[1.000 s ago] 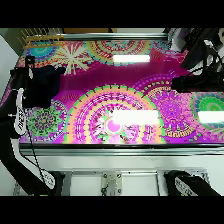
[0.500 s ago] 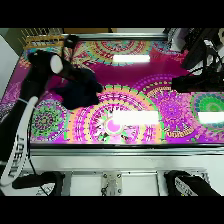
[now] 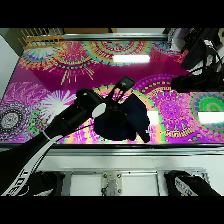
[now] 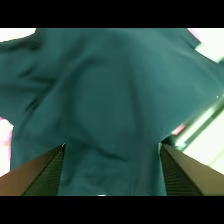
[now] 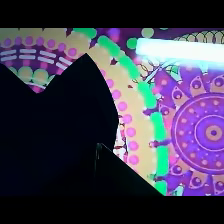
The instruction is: Fold the clothes and pants, and hang the long-sleeved shirts on hangers.
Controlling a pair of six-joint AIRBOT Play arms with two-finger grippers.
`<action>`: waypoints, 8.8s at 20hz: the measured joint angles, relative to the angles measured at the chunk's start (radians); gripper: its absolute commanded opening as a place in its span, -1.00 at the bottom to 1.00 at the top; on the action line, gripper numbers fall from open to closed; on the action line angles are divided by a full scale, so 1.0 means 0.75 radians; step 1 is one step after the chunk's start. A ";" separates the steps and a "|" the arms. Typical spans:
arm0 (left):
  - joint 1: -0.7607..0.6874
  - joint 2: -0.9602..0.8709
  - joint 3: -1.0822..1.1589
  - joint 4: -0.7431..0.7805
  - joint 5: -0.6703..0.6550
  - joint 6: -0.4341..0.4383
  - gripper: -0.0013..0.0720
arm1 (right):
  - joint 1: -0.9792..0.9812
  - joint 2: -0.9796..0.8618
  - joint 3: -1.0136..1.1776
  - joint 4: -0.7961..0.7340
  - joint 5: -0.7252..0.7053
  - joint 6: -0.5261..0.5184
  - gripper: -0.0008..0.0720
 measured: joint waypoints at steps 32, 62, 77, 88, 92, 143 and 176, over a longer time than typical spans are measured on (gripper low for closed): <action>0.798 -0.351 -0.340 -0.917 0.005 0.337 -0.95 | -0.170 -0.156 -0.168 0.068 0.027 0.030 0.81; 0.900 0.222 0.484 -0.705 -0.171 0.290 -0.95 | -0.039 -0.077 0.420 0.399 -0.022 -0.313 -0.95; 0.598 0.606 0.074 -0.549 -0.343 0.067 -0.95 | 0.001 0.358 0.104 0.407 0.336 0.063 -0.95; 0.521 0.689 -0.258 -0.526 -0.321 -0.093 -0.95 | 0.016 0.287 -0.145 0.271 0.466 0.174 -0.94; 0.603 0.443 -0.374 -0.547 -0.087 -0.011 -0.95 | 0.016 -0.020 -0.182 0.247 0.260 0.047 0.63; 0.665 0.814 0.537 -0.522 0.156 0.127 -0.95 | 0.057 0.596 0.259 0.367 -0.076 0.022 -0.95; 1.274 -0.014 -0.570 -0.570 0.073 0.112 0.72 | -0.222 -0.077 -0.144 0.021 -0.008 0.064 0.34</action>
